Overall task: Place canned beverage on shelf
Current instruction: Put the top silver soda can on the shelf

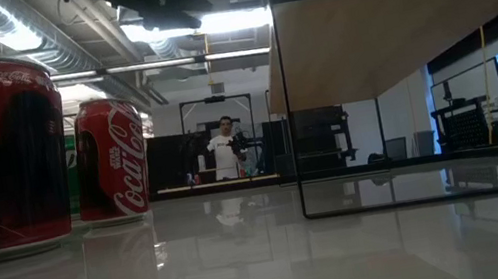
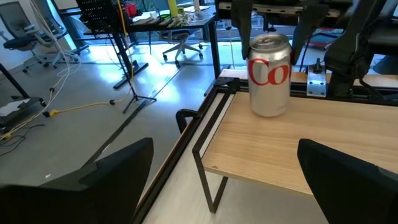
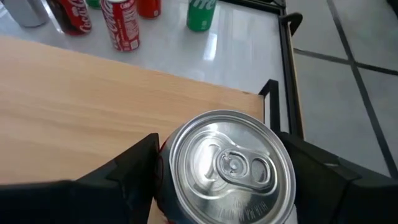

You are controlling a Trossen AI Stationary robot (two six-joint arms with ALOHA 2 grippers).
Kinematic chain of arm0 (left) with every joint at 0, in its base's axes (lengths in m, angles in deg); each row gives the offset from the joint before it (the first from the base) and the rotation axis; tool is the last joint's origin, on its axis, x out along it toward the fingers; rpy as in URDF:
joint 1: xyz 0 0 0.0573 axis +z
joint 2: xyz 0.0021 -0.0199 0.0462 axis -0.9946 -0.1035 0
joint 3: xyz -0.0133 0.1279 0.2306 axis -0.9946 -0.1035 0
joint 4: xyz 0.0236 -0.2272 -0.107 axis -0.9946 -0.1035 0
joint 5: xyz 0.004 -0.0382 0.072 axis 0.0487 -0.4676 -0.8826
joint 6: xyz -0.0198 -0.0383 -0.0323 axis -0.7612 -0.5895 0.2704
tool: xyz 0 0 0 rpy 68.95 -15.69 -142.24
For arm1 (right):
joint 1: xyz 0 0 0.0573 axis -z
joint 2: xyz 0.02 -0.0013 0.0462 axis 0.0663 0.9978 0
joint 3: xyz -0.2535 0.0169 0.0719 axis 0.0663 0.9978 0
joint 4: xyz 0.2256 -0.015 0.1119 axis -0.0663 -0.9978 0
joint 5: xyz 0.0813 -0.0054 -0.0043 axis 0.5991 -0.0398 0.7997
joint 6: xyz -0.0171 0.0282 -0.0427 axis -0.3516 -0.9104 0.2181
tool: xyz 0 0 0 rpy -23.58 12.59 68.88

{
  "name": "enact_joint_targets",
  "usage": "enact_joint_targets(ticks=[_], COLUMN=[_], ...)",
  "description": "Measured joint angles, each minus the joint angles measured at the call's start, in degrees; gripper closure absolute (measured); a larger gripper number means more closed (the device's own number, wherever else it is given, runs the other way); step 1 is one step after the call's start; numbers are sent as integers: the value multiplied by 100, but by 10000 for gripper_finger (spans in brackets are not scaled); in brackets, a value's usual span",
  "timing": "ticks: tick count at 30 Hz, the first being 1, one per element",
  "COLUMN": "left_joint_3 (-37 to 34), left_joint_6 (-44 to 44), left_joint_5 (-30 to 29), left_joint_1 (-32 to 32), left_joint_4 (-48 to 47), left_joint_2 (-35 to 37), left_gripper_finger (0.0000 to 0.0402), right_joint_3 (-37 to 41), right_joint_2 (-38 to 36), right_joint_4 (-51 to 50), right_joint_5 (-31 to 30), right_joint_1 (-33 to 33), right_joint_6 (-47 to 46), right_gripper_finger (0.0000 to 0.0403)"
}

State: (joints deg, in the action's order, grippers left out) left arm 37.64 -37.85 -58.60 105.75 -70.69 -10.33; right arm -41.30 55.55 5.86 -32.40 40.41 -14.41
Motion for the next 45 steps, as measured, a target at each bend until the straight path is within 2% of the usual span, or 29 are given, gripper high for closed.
enact_joint_targets(ticks=[16,23,45], left_joint_3=[0,0,0], left_joint_6=[-2,-4,-4], left_joint_5=[0,-1,-2], left_joint_1=[0,0,0], left_joint_4=[-2,-4,-4], left_joint_2=[0,0,0], left_gripper_finger=[13,13,13], right_joint_3=[4,4,4], right_joint_2=[4,4,4], right_joint_4=[-147,-153,-103], right_joint_5=[169,-114,-187], right_joint_1=[115,119,115], right_joint_6=[1046,1016,1014], right_gripper_finger=[119,118,118])
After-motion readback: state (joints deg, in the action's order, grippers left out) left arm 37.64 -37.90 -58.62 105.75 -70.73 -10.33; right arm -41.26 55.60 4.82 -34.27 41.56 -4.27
